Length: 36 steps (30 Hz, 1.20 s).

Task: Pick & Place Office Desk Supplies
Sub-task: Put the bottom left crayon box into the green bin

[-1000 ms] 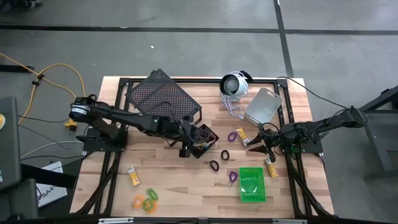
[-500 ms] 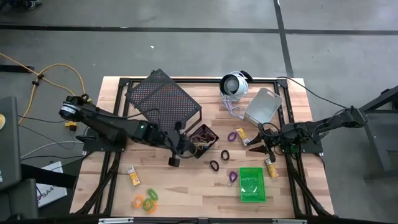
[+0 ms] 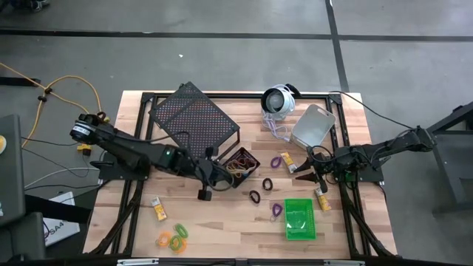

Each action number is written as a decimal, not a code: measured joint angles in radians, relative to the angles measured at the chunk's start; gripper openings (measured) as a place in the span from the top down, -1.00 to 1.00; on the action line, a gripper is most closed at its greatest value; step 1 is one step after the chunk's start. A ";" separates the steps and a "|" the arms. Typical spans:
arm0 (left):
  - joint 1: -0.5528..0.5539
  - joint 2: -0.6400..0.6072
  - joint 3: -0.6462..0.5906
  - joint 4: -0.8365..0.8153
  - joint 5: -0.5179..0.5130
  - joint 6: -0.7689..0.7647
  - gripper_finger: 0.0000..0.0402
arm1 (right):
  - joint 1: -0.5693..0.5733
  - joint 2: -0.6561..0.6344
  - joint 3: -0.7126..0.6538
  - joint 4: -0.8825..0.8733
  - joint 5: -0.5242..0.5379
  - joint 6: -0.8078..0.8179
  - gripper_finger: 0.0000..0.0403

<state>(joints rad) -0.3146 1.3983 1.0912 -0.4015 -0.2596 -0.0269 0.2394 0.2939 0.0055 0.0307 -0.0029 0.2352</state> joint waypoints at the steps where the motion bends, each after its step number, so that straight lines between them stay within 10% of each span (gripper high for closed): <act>1: -0.004 0.000 0.000 -0.001 0.000 0.000 0.69 | 0.000 0.000 0.000 0.000 0.000 0.000 0.40; 18: -0.123 0.000 0.000 -0.120 -0.002 -0.169 0.69 | 0.000 0.000 0.000 0.000 0.000 0.000 0.40; 36: -0.273 0.000 0.000 -0.367 -0.004 -0.729 0.69 | 0.000 0.000 0.000 0.000 0.000 0.000 0.40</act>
<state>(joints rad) -0.5877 1.3983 1.0912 -0.7681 -0.2631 -0.7561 0.2394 0.2938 0.0055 0.0307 -0.0029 0.2352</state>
